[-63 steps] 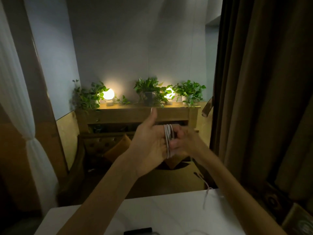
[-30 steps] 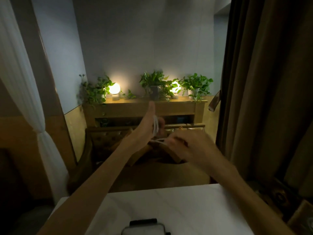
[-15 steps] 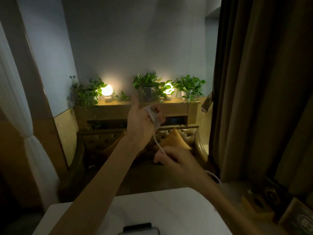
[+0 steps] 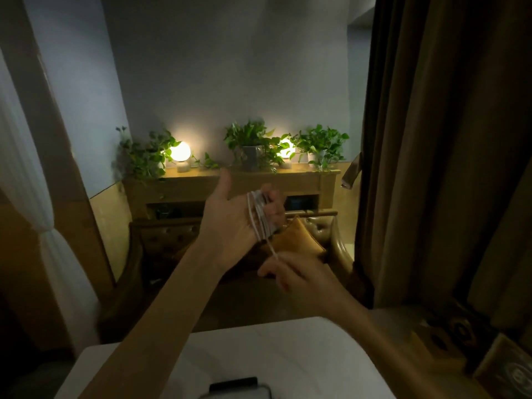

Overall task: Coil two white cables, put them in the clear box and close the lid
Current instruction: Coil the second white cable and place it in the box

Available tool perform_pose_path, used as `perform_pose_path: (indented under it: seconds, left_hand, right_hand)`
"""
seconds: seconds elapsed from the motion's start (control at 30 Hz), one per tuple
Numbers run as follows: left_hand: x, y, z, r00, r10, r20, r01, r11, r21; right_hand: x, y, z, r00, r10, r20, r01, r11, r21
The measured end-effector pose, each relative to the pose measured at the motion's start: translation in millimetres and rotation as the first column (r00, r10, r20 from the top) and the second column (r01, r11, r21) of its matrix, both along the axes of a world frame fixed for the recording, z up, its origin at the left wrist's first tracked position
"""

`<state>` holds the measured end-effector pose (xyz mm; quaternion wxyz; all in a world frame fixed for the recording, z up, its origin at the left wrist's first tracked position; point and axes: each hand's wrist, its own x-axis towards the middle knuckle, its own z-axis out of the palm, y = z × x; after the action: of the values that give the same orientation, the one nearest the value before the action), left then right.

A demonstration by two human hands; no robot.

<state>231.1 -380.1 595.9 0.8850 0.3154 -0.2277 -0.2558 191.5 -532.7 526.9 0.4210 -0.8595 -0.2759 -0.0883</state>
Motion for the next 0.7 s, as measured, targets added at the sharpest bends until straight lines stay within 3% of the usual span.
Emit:
perform_pose_path:
  seconds: [0.07,0.13,0.23,0.3,0.33,0.4,0.47,0.5,0.57,0.63,0.7]
  left_hand:
    - [14,2,-8,0.972,0.233,-0.038,-0.229,0.969,0.089]
    - [20,-2,-19,0.931,0.353,-0.088,-0.322,0.913,0.251]
    - [1,-16,-39,0.973,0.222,-0.069,-0.165,0.87,0.464]
    - [-17,-26,-51,0.991,0.067,0.118,-0.123,0.81,0.573]
    - [-24,-29,-53,0.982,0.021,0.186,-0.128,0.8,0.586]
    - [-31,-29,-50,0.976,-0.056,0.208,-0.073,0.823,0.563]
    - [-32,-24,-47,0.959,-0.122,0.257,-0.04,0.836,0.548]
    - [-31,-22,-48,0.944,-0.125,0.304,-0.072,0.823,0.563]
    - [-33,-20,-54,0.918,-0.151,0.367,-0.116,0.782,0.612]
    - [-36,-21,-58,0.903,-0.115,0.415,-0.227,0.693,0.685]
    - [-34,-23,-59,0.888,-0.01,0.459,-0.364,0.594,0.717]
  right_hand:
    - [-22,2,4,0.997,0.053,0.063,-0.044,0.99,-0.138]
    - [-29,-1,24,0.976,0.022,0.215,0.055,0.936,-0.347]
    - [-16,-14,54,0.869,-0.061,0.491,0.328,0.814,-0.48]
    - [1,-24,61,0.797,-0.009,0.604,0.31,0.865,-0.395]
    - [11,-30,58,0.804,-0.009,0.594,0.239,0.92,-0.31]
    - [22,-34,44,0.932,0.009,0.361,0.008,0.999,-0.046]
    - [17,-21,29,0.998,0.065,-0.014,-0.061,0.981,0.186]
    - [14,-17,20,0.977,0.084,-0.198,-0.021,0.953,0.301]
    - [1,-9,9,0.832,0.197,-0.519,0.148,0.823,0.548]
    - [-8,-7,4,0.706,0.363,-0.608,0.243,0.682,0.69]
    - [-17,-4,4,0.677,0.444,-0.587,0.277,0.586,0.762]
